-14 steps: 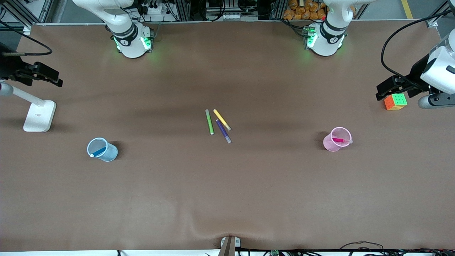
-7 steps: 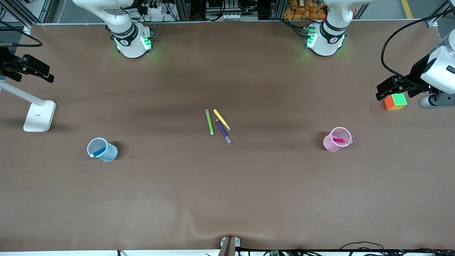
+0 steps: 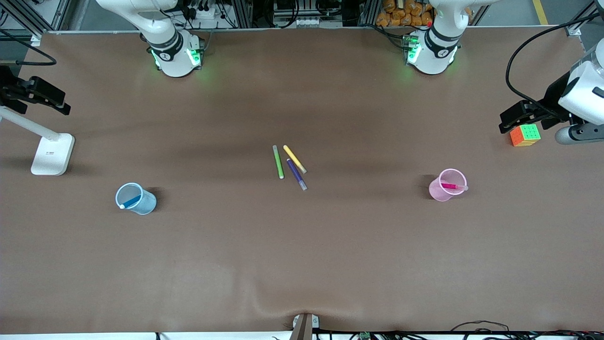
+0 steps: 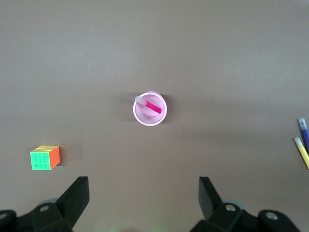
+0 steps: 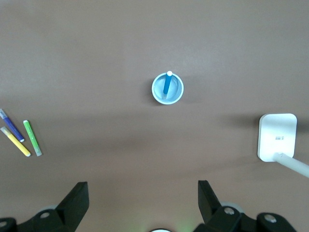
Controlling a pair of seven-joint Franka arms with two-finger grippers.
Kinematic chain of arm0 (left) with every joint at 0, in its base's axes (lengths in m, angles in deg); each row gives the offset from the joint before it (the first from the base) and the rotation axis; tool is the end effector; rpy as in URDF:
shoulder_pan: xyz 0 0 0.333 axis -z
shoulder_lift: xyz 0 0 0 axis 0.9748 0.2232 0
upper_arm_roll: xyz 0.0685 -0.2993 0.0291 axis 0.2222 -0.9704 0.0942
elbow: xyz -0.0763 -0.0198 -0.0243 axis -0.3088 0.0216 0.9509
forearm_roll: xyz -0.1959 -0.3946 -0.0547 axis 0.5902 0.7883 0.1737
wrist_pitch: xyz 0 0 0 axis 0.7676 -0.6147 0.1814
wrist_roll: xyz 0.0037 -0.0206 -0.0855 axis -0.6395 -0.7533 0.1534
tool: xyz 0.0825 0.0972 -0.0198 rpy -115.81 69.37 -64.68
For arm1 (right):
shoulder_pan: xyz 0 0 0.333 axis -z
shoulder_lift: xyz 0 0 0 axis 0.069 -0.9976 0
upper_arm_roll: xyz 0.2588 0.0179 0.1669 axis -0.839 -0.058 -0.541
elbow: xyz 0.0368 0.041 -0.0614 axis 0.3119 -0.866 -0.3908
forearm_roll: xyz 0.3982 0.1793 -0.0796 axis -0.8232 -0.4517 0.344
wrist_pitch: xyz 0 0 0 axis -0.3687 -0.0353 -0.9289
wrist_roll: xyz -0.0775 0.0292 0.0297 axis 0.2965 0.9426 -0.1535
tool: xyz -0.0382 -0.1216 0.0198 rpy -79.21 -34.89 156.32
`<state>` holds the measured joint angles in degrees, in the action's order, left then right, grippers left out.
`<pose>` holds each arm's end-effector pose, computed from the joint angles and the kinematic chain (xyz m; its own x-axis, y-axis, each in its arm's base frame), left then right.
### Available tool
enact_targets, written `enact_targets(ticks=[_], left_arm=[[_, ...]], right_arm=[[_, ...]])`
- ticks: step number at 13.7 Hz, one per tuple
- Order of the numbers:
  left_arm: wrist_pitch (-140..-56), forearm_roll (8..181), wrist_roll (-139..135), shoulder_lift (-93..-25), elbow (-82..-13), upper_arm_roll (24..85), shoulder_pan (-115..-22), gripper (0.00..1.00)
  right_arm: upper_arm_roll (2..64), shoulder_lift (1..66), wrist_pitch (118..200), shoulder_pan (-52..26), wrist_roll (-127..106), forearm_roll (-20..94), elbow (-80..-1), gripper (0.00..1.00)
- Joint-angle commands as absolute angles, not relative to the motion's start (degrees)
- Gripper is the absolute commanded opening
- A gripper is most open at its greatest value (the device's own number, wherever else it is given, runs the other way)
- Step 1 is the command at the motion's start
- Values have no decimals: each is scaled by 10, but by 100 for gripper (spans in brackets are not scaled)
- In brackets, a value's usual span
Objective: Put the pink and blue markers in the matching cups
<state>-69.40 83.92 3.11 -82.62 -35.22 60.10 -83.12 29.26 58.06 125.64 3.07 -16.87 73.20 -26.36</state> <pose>0.6110 -0.0655 0.5988 0.9967 0.0809 -0.0039 0.0808 -0.9965 -0.0218 0.5864 -0.0055 0.6427 0.9990 -0.0355 -0.0278 -0.0358 -0.9993 -0.0106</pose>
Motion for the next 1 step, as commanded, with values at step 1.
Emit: enact_targets(ticks=[1], left_arm=[[-694, 846, 21, -833, -350, 599, -834, 100]], right_arm=[[293, 579, 1270, 31, -154, 742, -263, 100]])
